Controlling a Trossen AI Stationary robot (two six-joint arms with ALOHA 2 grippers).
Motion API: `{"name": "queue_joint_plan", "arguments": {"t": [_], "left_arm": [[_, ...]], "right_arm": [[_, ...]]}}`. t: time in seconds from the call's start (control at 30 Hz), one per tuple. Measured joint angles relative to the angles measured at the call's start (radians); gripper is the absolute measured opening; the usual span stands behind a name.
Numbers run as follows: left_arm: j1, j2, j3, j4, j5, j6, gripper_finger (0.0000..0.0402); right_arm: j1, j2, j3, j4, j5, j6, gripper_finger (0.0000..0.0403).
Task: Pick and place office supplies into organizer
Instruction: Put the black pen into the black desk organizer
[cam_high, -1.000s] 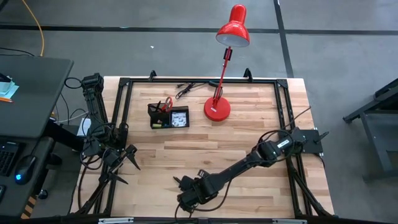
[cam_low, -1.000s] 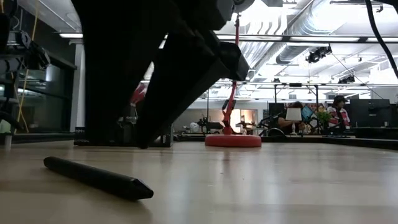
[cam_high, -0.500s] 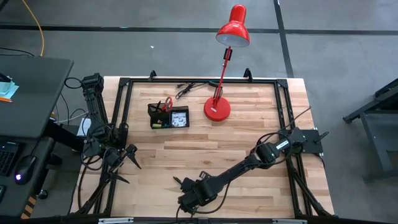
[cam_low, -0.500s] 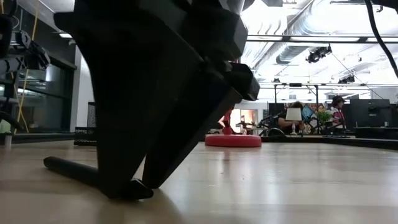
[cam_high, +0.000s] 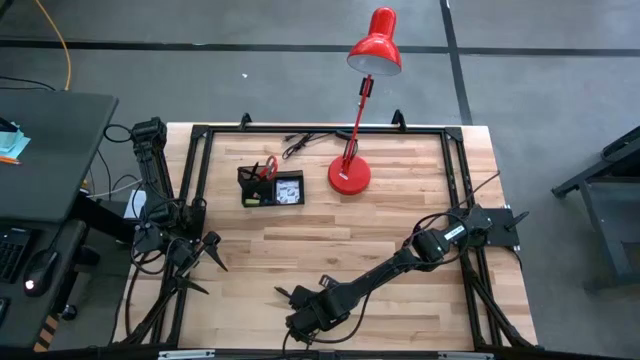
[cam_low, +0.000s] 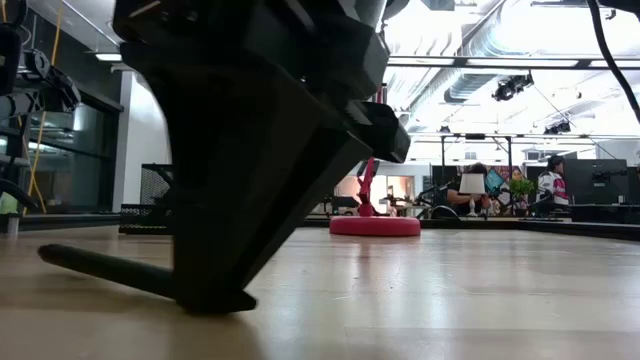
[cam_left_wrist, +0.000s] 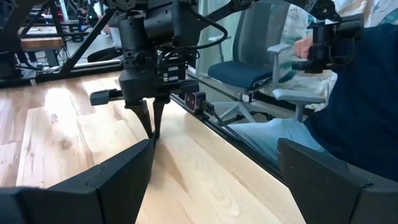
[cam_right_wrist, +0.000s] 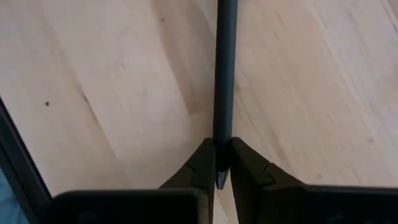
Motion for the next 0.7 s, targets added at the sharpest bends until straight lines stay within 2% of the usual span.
{"name": "queue_joint_plan", "arguments": {"t": [0.3,0.53,0.7], "left_arm": [[0.000,0.000,0.000,-0.006,0.012,-0.009,0.0326],[0.000,0.000,0.000,-0.006,0.027,-0.013,0.0326],[0.000,0.000,0.000,-0.005,-0.056,-0.061,0.0326]], "right_arm": [[0.001,0.003,0.011,0.029,0.050,-0.034,0.0007],[-0.007,0.007,0.011,0.085,0.148,-0.099,0.0010],[-0.012,0.007,0.011,0.152,0.219,-0.167,0.0008]]}}
